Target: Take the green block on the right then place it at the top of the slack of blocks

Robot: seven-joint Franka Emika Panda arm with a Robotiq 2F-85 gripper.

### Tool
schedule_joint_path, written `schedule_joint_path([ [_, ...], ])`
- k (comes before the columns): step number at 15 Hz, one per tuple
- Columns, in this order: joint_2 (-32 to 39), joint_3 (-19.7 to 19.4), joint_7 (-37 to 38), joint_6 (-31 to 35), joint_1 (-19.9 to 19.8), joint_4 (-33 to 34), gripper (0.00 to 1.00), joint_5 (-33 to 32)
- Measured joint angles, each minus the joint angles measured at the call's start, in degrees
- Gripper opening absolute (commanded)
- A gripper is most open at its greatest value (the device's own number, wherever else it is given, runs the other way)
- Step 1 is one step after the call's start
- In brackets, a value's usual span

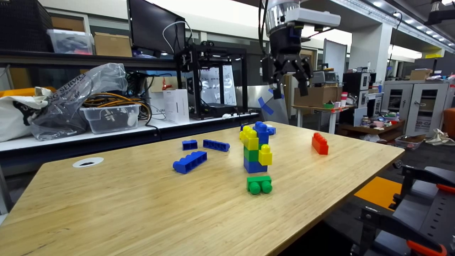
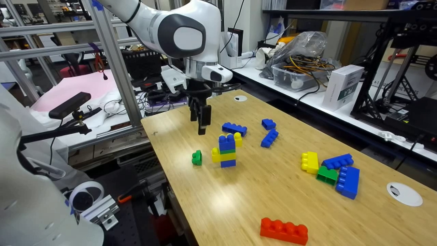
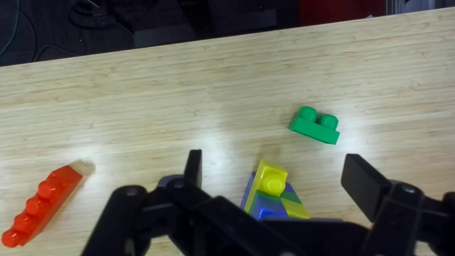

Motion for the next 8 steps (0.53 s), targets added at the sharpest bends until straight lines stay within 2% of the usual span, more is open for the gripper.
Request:
schedule_joint_path([
  [8, 1.9, 1.2, 2.8, 1.0, 0.9, -0.3, 1.0, 0.0],
])
